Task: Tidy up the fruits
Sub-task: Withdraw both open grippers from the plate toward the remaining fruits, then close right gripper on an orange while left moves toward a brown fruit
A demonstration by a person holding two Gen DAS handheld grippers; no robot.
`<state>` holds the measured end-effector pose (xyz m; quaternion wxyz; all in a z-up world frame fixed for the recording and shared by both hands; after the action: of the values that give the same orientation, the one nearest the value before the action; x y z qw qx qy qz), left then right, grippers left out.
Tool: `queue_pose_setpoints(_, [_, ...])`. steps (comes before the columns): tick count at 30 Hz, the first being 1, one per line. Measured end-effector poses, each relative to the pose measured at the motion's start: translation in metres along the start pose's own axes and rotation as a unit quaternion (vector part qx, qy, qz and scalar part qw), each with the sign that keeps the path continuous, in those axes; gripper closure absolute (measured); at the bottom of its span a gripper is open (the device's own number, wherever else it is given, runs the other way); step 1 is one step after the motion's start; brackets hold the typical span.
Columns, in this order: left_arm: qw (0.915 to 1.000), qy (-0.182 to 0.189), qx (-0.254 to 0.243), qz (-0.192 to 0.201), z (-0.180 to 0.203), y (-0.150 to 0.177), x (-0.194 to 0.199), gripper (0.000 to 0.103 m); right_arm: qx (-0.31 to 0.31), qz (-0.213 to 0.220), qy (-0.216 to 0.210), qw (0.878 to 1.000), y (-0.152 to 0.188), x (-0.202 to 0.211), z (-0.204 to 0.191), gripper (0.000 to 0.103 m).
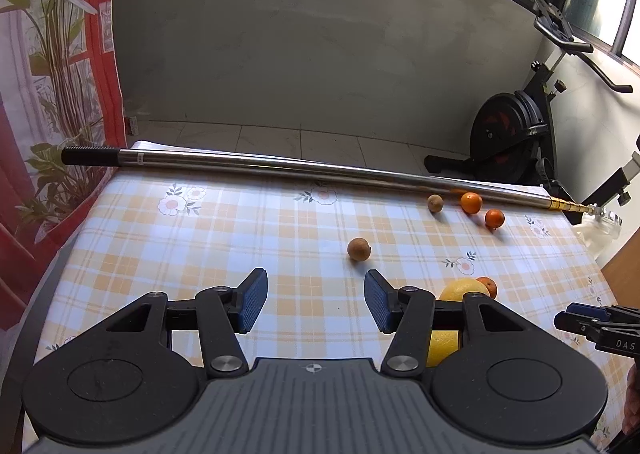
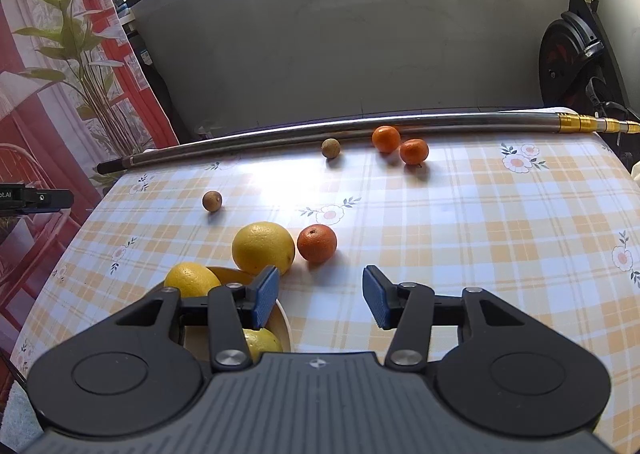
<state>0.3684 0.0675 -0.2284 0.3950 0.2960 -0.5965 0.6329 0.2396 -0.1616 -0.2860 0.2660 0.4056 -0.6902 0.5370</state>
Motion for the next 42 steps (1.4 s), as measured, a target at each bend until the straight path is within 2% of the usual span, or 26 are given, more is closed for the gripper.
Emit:
queue_pose_setpoints(13, [0.9998, 0.01, 0.01, -0.013, 0.001, -0.009, -0.033, 0.047, 0.025, -0.028, 0.002, 0.999, -0.024, -0.043, 0.01, 0.053])
queue_pose_setpoints(28, [0.9991, 0.017, 0.011, -0.036, 0.008, -0.02, -0.073, 0.047, 0.042, -0.066, -0.017, 0.997, -0.047, -0.097, 0.008, 0.055])
queue_pose_setpoints(35, [0.9987, 0.021, 0.011, -0.044, 0.013, -0.021, -0.083, 0.047, 0.03, -0.065, -0.03, 0.997, -0.053, -0.108, 0.009, 0.056])
queue_pose_setpoints(42, [0.9984, 0.022, 0.011, -0.051, 0.016, -0.02, -0.09, 0.047, 0.003, -0.064, -0.055, 0.996, -0.053, -0.112, 0.013, 0.06])
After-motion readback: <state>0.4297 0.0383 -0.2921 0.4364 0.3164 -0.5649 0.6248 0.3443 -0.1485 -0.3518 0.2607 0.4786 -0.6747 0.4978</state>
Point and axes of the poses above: each gripper's, at about its wrist camera, not at the fingertips, and x roughly against the way its jaws point, z to its right, y to its underside, the point moved 8 cm from there along -x, roughly the way its jaws point, and after that the axes turned 14 degrees about -z, right-handed, at the moved point
